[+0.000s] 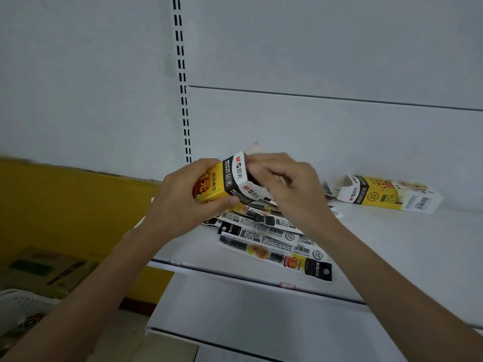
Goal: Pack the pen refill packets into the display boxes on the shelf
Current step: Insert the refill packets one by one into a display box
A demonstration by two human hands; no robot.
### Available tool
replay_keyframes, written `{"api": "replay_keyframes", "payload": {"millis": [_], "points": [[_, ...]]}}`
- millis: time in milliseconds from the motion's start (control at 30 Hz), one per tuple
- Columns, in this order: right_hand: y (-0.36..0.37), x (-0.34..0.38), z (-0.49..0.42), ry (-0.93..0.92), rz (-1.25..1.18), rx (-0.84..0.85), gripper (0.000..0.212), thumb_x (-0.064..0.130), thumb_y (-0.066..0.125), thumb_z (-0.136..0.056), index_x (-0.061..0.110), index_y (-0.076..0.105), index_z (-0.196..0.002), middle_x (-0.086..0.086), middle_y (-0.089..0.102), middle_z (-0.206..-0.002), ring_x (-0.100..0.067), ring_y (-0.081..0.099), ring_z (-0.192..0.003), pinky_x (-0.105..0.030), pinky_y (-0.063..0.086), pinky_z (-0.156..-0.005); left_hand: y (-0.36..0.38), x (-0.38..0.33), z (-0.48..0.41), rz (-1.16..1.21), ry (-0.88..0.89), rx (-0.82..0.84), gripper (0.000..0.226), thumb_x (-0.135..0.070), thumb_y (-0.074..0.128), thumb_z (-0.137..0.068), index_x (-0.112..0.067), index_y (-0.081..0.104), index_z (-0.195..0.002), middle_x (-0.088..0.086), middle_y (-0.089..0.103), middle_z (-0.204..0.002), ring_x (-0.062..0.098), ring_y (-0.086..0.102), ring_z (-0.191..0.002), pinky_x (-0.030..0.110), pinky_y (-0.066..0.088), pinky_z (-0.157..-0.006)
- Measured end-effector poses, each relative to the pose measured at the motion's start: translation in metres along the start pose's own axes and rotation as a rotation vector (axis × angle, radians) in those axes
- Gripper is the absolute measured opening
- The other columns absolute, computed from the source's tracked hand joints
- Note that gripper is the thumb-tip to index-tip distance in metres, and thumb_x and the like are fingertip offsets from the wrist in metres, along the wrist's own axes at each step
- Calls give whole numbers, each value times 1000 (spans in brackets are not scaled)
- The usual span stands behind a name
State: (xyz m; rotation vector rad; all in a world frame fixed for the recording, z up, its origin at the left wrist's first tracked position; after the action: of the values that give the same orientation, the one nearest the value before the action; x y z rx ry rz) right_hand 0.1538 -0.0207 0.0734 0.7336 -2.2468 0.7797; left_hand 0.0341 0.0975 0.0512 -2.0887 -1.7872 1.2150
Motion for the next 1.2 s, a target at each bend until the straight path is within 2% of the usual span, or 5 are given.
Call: {"api": "replay_keyframes", "payload": {"millis": [133, 367, 633, 1000, 1200], "points": [[-33, -10, 2, -107, 204, -75, 17, 14, 61, -86, 25, 64, -99, 13, 62, -100, 2, 57, -91, -12, 46, -80, -9, 5, -2, 6, -39, -52, 59, -54, 67, -65, -20, 55, -113, -24, 54, -87, -16, 52, -86, 1, 41, -65], [-43, -73, 26, 221, 610, 518, 31, 31, 75, -74, 26, 66, -104, 13, 60, -99, -2, 55, -86, -18, 43, -71, -5, 6, -2, -5, -64, -55, 61, -55, 62, -66, -21, 54, -117, -28, 52, -89, -12, 55, -81, 0, 41, -62], [-56, -71, 14, 224, 535, 336, 24, 22, 71, -80, 18, 68, -104, 7, 67, -96, 8, 55, -79, -1, 39, -65, -3, 2, -2, 48, -30, -41, 47, -45, 66, -68, -32, 48, -109, -25, 55, -90, -18, 53, -86, -1, 40, -64], [-63, -94, 9, 395, 785, 450, 54, 26, 73, -77, 19, 54, -126, -5, 63, -116, -19, 59, -103, -36, 49, -91, -2, 2, -3, 10, -28, -18, 51, -49, 68, -66, -30, 49, -110, -28, 51, -90, -23, 50, -85, -3, 38, -63], [-68, -88, 4, 403, 762, 425, 17, 17, 75, -74, 8, 63, -81, -5, 56, -72, -22, 49, -66, -31, 35, -57, 1, 0, -3, 7, -32, 8, 52, -53, 72, -66, -34, 46, -107, -28, 51, -89, -22, 50, -86, -2, 38, -62]]}}
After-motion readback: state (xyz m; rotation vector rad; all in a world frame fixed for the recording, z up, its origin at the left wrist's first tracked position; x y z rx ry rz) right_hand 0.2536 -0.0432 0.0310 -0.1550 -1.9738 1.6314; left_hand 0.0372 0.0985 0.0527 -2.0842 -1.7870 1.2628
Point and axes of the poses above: each hand's wrist, its own z-axis away from the middle knuckle, its own y-axis out of the palm, x = y × z, the point moved 4 cm from there along -z, towards the middle knuckle
